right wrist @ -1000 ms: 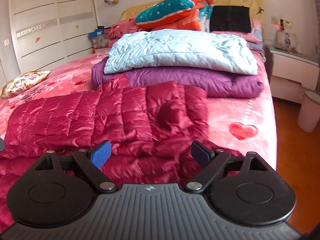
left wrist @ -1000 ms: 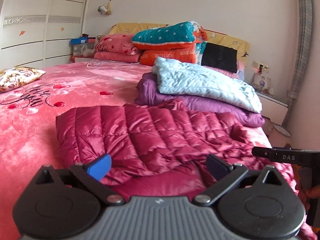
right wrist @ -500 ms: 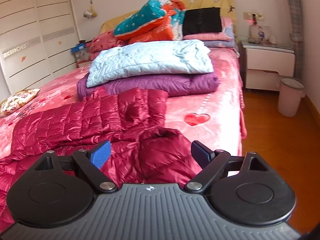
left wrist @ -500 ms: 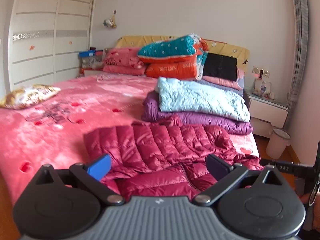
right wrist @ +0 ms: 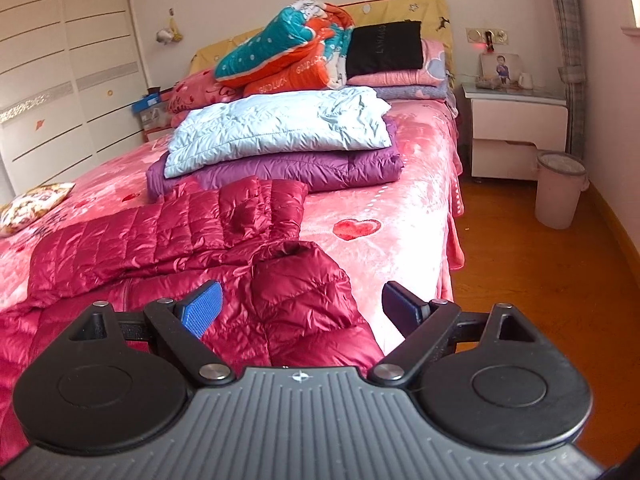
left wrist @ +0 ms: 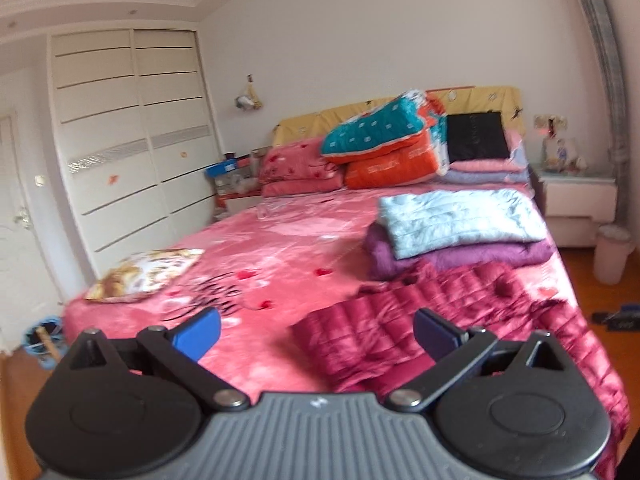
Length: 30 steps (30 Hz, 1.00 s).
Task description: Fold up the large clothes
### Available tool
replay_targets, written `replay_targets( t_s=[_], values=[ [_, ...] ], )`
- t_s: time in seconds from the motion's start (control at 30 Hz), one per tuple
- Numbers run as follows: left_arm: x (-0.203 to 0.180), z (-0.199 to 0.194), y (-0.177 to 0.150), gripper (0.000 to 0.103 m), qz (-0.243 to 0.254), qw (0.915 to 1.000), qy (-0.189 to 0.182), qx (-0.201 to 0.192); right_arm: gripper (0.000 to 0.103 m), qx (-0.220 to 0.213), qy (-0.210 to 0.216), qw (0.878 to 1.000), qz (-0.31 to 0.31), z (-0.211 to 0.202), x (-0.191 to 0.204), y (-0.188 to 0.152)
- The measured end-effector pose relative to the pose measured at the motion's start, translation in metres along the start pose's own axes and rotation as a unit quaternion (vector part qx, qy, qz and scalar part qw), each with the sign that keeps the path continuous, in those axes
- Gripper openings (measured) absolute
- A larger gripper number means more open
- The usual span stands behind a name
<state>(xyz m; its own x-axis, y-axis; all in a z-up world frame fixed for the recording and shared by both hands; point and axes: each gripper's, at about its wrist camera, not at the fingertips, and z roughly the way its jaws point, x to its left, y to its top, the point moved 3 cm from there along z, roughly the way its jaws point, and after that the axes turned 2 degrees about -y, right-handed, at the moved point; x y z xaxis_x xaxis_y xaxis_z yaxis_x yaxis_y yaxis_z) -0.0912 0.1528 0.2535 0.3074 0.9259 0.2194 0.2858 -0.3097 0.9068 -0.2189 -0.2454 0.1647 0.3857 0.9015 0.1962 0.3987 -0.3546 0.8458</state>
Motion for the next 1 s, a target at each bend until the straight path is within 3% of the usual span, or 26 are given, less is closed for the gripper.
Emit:
replay_targets(
  t_s=[0.3,0.47,0.67,0.87,1.0],
  values=[
    [0.035,-0.028,-0.023,0.102,-0.002,0.9983,0.051,0.029,0.103,-0.012,-0.01,1.0,-0.004,-0.023,-0.012,-0.003],
    [0.043,-0.038,-0.037,0.102,0.042,0.9949,0.078,0.048,0.103,-0.027,-0.027,0.999,0.014,-0.038,-0.028,-0.005],
    [0.057,-0.048,-0.039,0.102,0.041,0.9939,0.087,0.055,0.103,-0.041,-0.049,0.996,0.056,-0.051,-0.05,-0.008],
    [0.032,-0.036,-0.061,0.102,0.012,0.9962,0.04,0.077,0.103,-0.025,-0.053,0.991,0.121,-0.046,-0.07,-0.015],
    [0.009,-0.021,-0.082,0.102,-0.03,0.9946,-0.02,0.097,0.103,-0.013,-0.056,0.988,0.144,-0.043,-0.075,-0.02]
  ],
)
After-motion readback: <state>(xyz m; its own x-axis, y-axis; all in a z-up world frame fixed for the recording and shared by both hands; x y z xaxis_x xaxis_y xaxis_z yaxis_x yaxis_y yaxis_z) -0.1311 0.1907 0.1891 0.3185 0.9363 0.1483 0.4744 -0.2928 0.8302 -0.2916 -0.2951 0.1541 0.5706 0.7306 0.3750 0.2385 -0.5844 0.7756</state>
